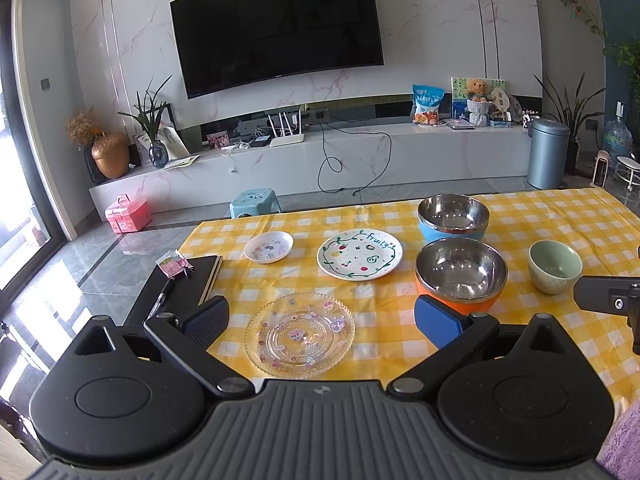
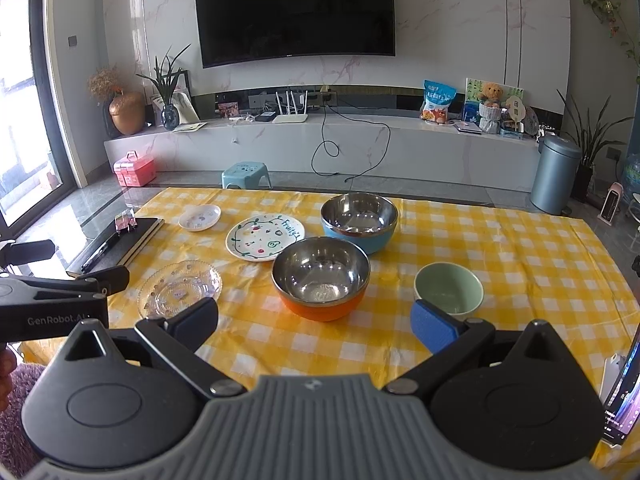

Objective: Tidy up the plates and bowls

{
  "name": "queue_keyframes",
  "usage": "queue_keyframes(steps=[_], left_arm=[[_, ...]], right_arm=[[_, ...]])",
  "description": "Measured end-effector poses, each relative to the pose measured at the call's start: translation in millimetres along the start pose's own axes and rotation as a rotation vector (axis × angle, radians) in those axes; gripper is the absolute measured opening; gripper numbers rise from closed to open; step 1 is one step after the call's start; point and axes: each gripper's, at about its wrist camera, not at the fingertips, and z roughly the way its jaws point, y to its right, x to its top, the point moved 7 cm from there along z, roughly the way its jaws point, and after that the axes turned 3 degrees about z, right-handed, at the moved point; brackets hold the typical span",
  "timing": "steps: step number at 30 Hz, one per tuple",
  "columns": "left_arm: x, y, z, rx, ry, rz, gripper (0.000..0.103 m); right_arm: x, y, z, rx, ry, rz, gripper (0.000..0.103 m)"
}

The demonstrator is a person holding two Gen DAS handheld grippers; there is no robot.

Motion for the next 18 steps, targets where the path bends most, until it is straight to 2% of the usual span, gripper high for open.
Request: queue_keyframes(steps=[18], left_arm=[[-2.7,3.4,0.5,-0.004,-0.003,0.003,0.103]], right_arm=[[-3.1,-2.1,0.8,0.000,-0.019,-0.010,0.100]])
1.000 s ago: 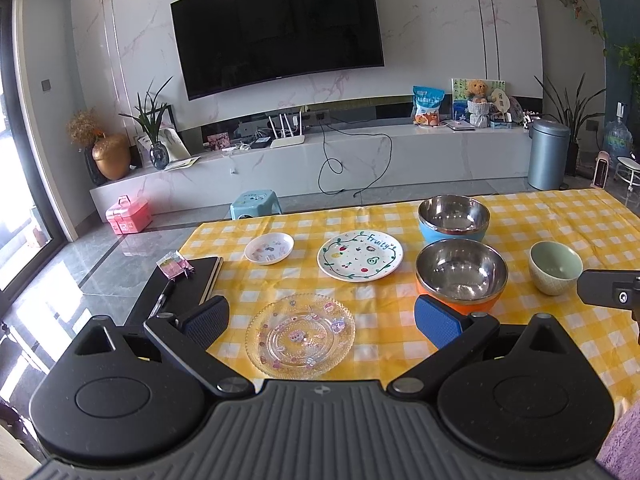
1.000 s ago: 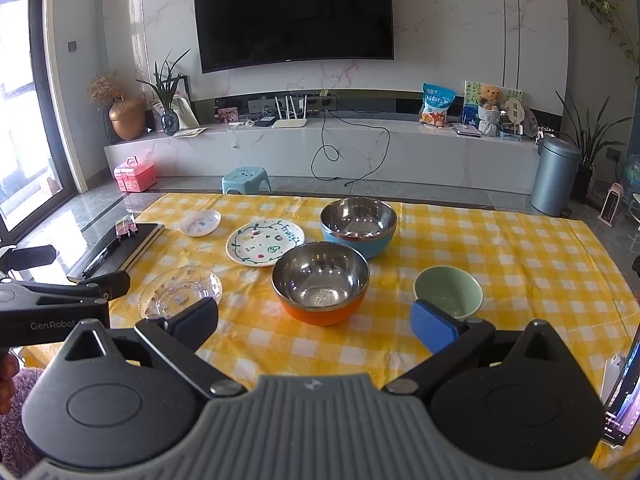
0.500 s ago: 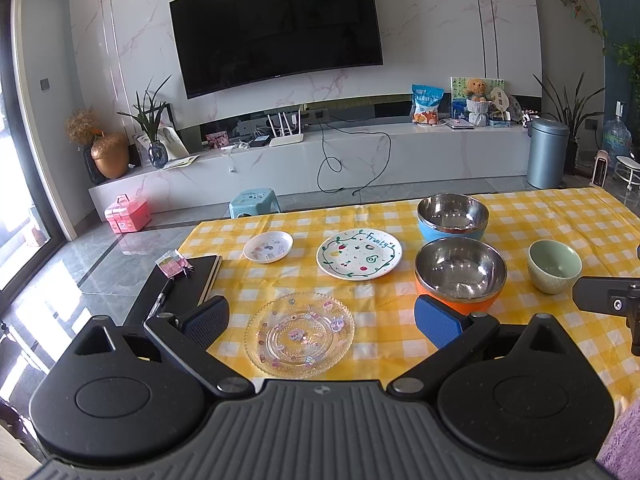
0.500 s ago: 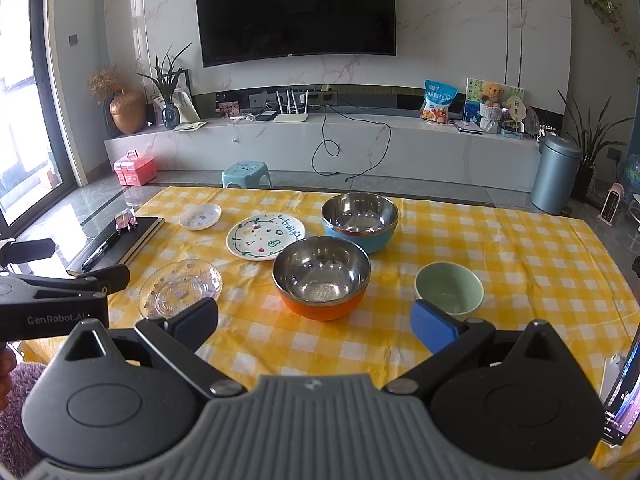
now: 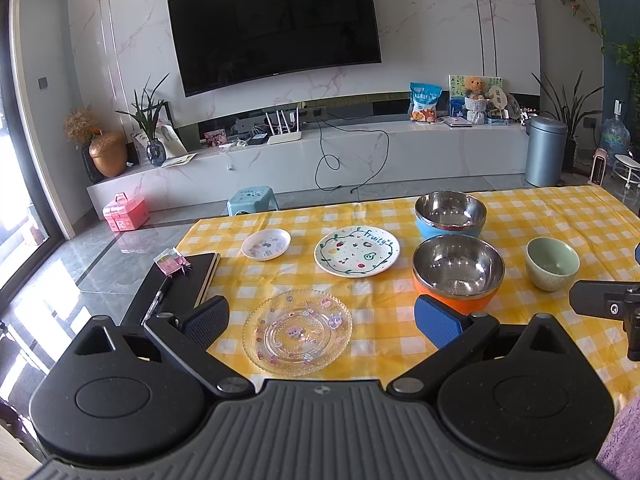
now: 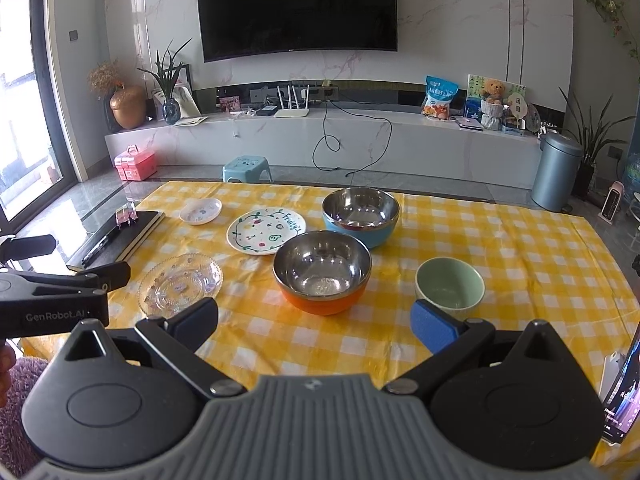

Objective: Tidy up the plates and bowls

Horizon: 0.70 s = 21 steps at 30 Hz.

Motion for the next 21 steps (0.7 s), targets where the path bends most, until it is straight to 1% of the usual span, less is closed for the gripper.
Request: queue_keyframes(steps=[9,16,18,21], left_arm=[[-2.3,1.7,-0.4,-0.002,-0.001,0.000,0.103],[-7.4,11.3,-3.4,-0.003,0.003,0.016,0.103],[-4.2,11.4,-1.6,-0.015,0.004,0.010,0.103],[2.0,13.7,0.2,-0.063,0.006,-0.014,0.103]], right_arm=[[-0.7,-0.8,-0.7,0.003,-0.004,-0.002,0.100],[-3.2,-0.7,0.9,0.000,-0.003,0.001,0.100],[-3.5,1.0,1.3,0.002,0.004,0.009,0.100],[-1.8,4.8,3.6,0.005,0.011,0.027,0.100]])
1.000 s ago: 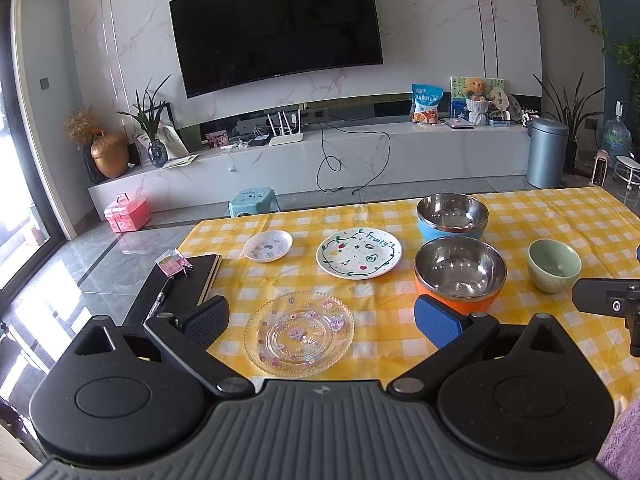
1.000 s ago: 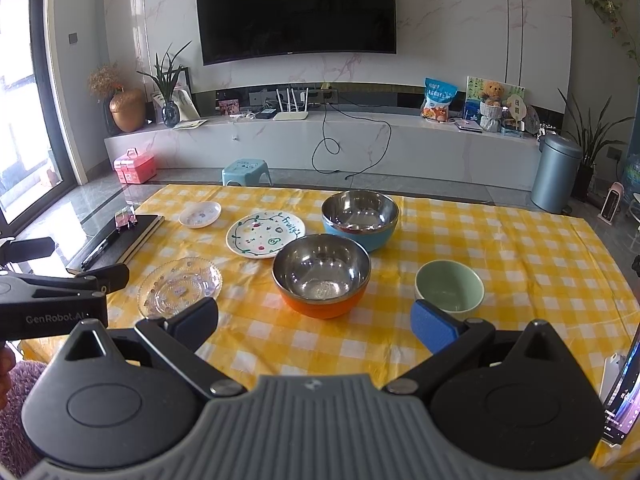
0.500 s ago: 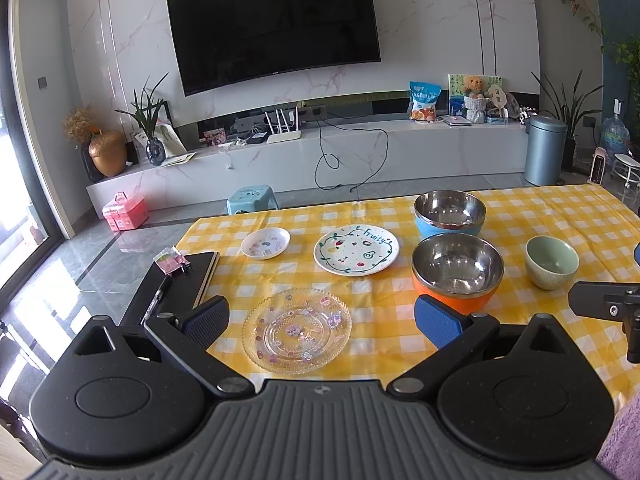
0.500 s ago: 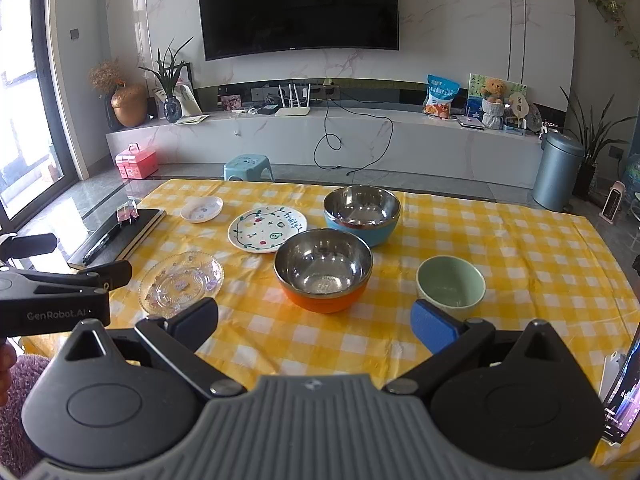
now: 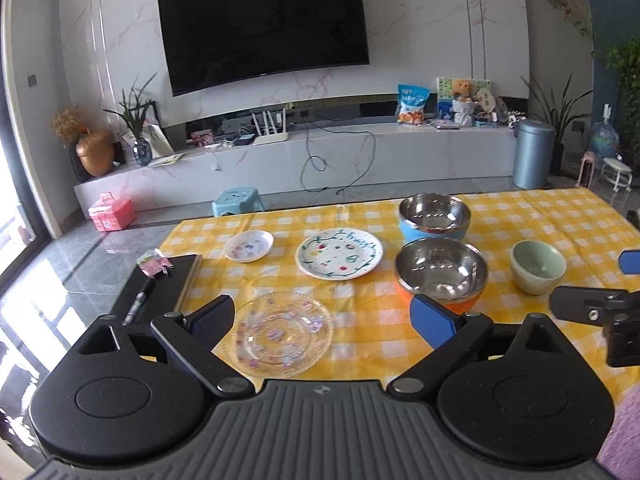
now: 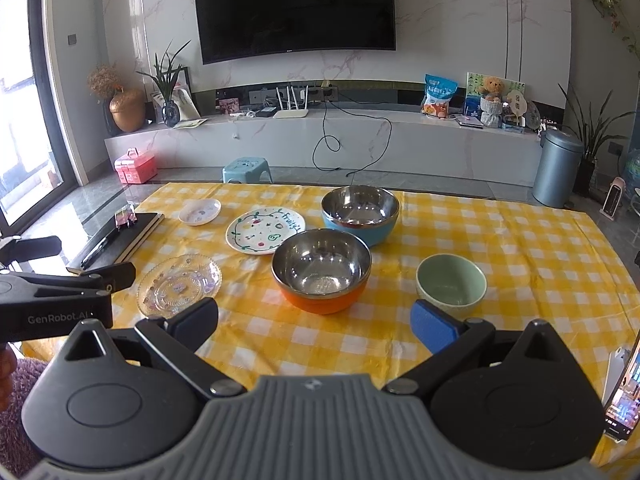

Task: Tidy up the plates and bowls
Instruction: 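Reach both grippers to the orange-based steel bowl and close on its rim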

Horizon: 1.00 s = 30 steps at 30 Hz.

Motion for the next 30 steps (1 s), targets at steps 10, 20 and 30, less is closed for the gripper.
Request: queue_keyframes(steps=[10,20,30], left_arm=[[21.2,6.3,21.0,-0.070,0.005,-0.089,0.103],[47.0,16.9,58.3,-0.138,-0.028,-0.139,0.094],[64.0,23.5,122.8,-0.128,-0.098,-0.204,0.089]], right_arm=[[9.8,23.4,31.8,-0.054,-0.014,0.043,0.100],[35.9,36.4,76.5,-0.069,-0.019,0.085,0.098],[58.8,53.3,137.9,-0.099,-0.060,0.172,0.097]])
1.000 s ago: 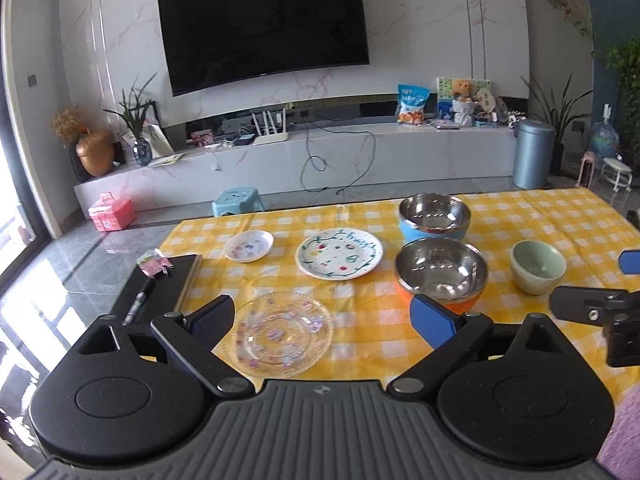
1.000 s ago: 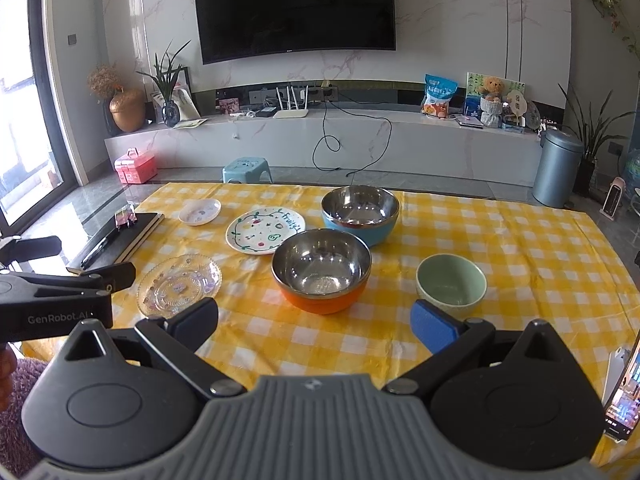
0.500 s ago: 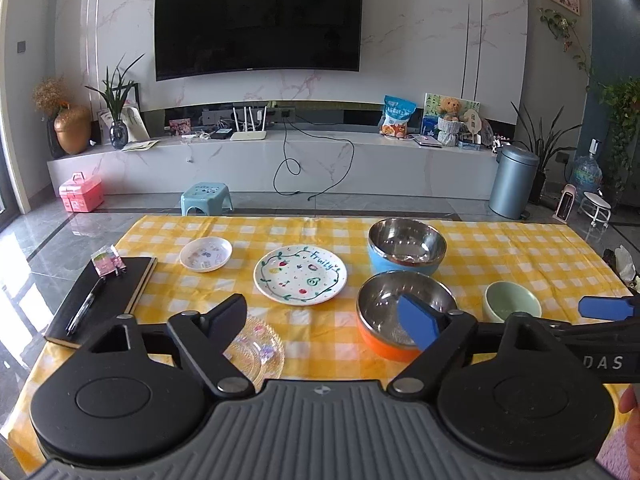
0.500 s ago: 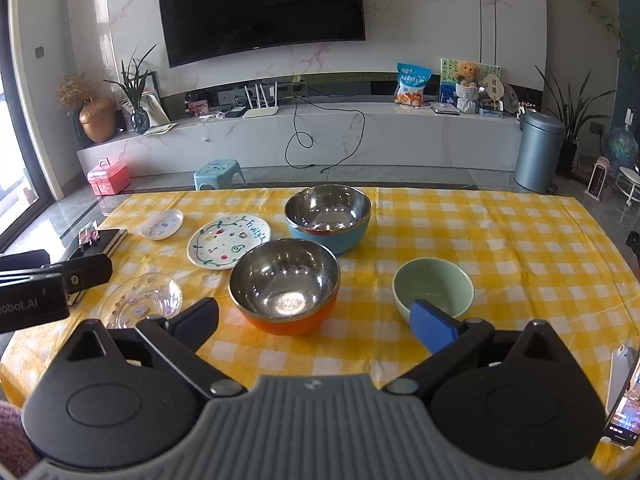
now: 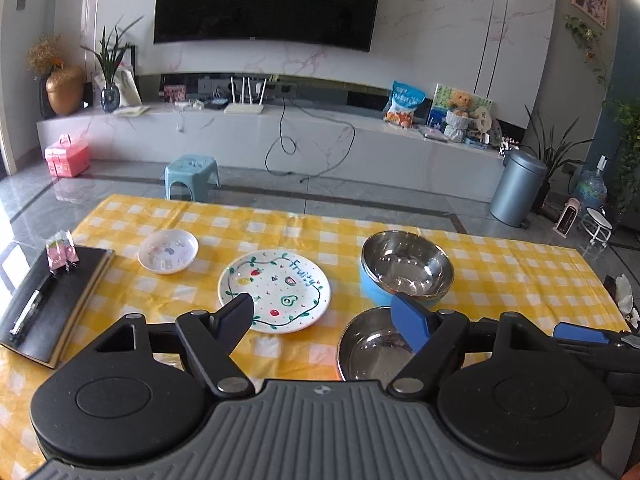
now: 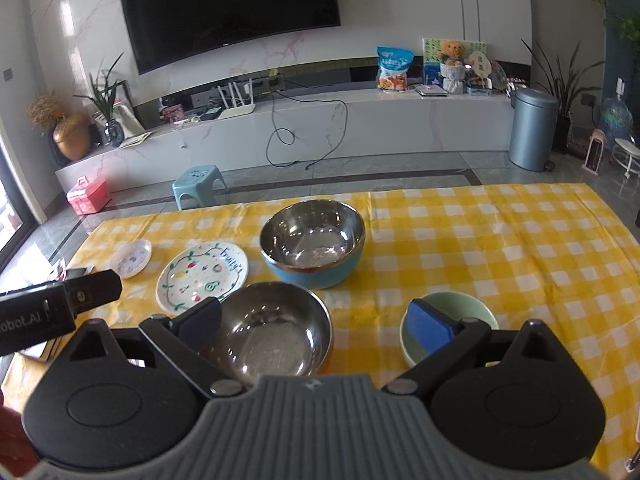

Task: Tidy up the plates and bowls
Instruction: 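Reach both grippers to the orange-based steel bowl and close on its rim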

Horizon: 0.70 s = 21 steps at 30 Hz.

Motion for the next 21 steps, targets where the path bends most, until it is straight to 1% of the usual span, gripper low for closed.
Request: queue_keyframes(steps=[3,6,9,11,16,19,21], left_arm=[[-4.4,-1.4,16.9,0.006,-0.042,-0.034,0.089],[-11.7,-0.9,30.0,-0.009,-0.078,-0.043,0.087],[-19.2,2.9,38.8,-0.027,-0.113,-0.037,0.082],[-23.1,5.5,43.4,-0.035,-0.129,-0.039,0.080],[-27.8,11.5,51.0,-0.048,-0.149,-0.041,0.075],[-29.3,14.0,56.2,-0.064,-0.165,-0.061,0.071],[-31.2,16.0,59.2,-0.076,-0.176,-0.071,0.069]], right_arm=[[-1.6,3.9,16.5,-0.003,-0.029,0.019,0.097],[-6.5,7.9,28.5,-0.003,-0.058,0.023,0.096],[-10.9,11.2,36.6,-0.014,-0.081,0.028,0.090],[-12.6,12.2,41.6,-0.016,-0.096,0.038,0.086],[-18.3,13.0,48.9,-0.029,-0.121,0.034,0.081],[-22.4,14.6,54.0,-0.038,-0.142,0.045,0.070],[-23.8,15.9,55.8,-0.043,-0.150,0.054,0.068]])
